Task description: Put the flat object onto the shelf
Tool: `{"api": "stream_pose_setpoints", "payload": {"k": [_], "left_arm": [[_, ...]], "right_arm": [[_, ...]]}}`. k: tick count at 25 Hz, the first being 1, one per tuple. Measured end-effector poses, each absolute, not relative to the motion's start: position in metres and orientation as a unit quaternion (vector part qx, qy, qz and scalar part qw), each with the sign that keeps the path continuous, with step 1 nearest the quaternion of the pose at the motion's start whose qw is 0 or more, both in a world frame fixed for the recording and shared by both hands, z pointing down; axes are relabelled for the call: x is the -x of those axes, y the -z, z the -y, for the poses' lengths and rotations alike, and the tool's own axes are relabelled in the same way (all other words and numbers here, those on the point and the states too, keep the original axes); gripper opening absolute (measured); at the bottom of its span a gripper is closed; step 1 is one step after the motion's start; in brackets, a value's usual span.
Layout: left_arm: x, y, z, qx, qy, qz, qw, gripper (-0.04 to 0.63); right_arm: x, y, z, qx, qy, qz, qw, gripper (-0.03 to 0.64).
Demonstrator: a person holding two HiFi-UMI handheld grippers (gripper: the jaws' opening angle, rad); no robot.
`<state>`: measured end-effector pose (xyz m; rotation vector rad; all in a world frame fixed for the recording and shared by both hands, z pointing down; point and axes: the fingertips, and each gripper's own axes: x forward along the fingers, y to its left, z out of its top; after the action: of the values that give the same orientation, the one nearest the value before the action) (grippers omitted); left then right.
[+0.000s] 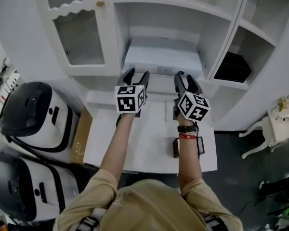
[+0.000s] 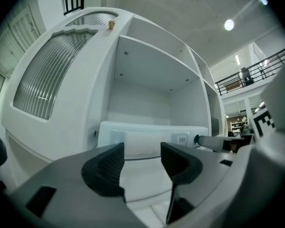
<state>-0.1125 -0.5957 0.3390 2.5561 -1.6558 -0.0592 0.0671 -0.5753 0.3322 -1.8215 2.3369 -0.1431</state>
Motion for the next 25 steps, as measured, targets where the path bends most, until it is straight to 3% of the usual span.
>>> {"api": "stream_pose_setpoints", "payload": {"k": [11, 25], "left_arm": [[0.126, -0.357, 0.549, -0.839, 0.014, 0.544, 0.031, 0.249], [0.131, -0.406, 0.469, -0.842, -0.009, 0.54, -0.001, 0.113]], "right_arm": [[-0.062, -0.346, 0.533, 0.603, 0.04, -0.793, 0.075, 0.233], [-0.072, -0.404, 0.456, 0.6, 0.045, -0.797, 0.039, 0.159]]}}
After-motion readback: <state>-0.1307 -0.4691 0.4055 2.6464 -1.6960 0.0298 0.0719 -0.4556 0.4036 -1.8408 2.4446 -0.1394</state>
